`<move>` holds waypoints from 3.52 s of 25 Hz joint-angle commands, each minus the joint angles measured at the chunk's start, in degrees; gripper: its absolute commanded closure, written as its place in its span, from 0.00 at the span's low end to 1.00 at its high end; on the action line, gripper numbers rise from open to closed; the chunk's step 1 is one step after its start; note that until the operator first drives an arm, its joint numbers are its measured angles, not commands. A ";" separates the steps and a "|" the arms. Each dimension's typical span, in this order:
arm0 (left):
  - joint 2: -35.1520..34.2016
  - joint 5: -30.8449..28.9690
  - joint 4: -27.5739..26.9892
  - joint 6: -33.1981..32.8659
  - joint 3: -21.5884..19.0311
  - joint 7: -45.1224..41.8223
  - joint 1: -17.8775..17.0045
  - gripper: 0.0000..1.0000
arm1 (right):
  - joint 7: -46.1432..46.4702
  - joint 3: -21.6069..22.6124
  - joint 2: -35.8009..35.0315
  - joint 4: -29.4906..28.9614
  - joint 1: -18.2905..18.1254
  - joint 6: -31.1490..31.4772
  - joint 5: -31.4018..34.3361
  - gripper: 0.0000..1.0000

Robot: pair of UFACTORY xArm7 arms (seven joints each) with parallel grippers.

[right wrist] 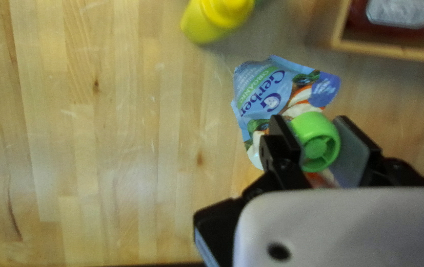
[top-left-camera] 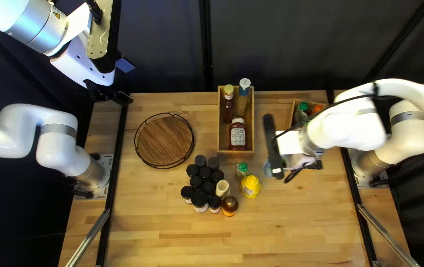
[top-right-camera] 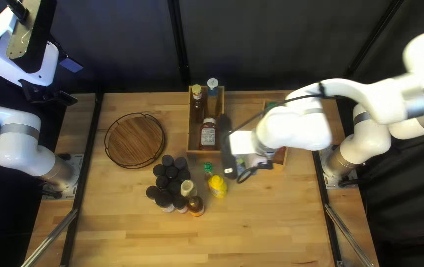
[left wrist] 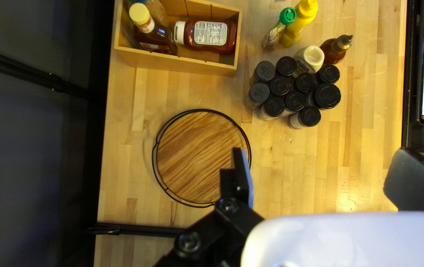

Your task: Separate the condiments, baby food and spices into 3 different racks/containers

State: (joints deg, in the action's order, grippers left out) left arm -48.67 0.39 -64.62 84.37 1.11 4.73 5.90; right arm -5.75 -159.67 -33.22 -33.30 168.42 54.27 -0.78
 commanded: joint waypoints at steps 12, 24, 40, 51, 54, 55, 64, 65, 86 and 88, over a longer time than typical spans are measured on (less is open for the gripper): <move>0.00 0.00 0.00 0.00 0.00 0.00 0.00 0.00 | -5.24 -3.96 -18.65 15.12 -4.65 3.38 1.39 1.00; 0.00 0.00 0.00 0.00 0.00 0.00 0.00 0.00 | -9.52 -2.54 -12.63 17.03 -9.83 -3.46 3.14 0.79; 0.00 0.00 0.00 0.00 0.00 0.00 0.00 0.00 | -13.91 2.25 -2.43 -0.11 -9.17 4.54 0.73 0.00; 0.00 0.00 0.00 0.00 0.00 0.00 0.00 0.00 | -24.63 9.36 18.81 -17.14 -10.69 3.38 3.04 0.00; 0.00 0.00 0.00 0.00 0.00 0.00 0.00 0.00 | -27.77 10.41 22.48 -19.34 -10.91 2.80 4.57 0.00; 0.00 0.00 0.00 0.00 0.00 0.00 0.00 0.00 | -28.51 10.64 23.41 -20.02 -10.94 2.77 4.95 0.00; 0.00 0.00 0.00 0.00 0.00 0.00 0.00 0.00 | -35.11 11.23 35.24 -26.83 -10.96 -0.12 11.84 0.00; 0.00 0.00 0.00 0.00 0.00 0.00 0.00 0.00 | -35.58 11.17 36.06 -27.29 -10.90 -0.39 12.52 0.00; 0.00 0.00 0.00 0.00 0.00 0.00 0.00 0.00 | -44.46 10.34 43.11 -30.81 -8.59 -0.81 19.94 1.00; 0.00 0.00 0.00 0.00 0.00 0.00 0.00 0.00 | -43.33 10.64 40.90 -30.43 -8.78 0.02 18.89 1.00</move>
State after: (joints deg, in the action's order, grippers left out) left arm -48.67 0.39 -64.62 84.37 1.11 4.73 5.90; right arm -50.20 -149.37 9.69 -64.01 159.80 53.46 19.09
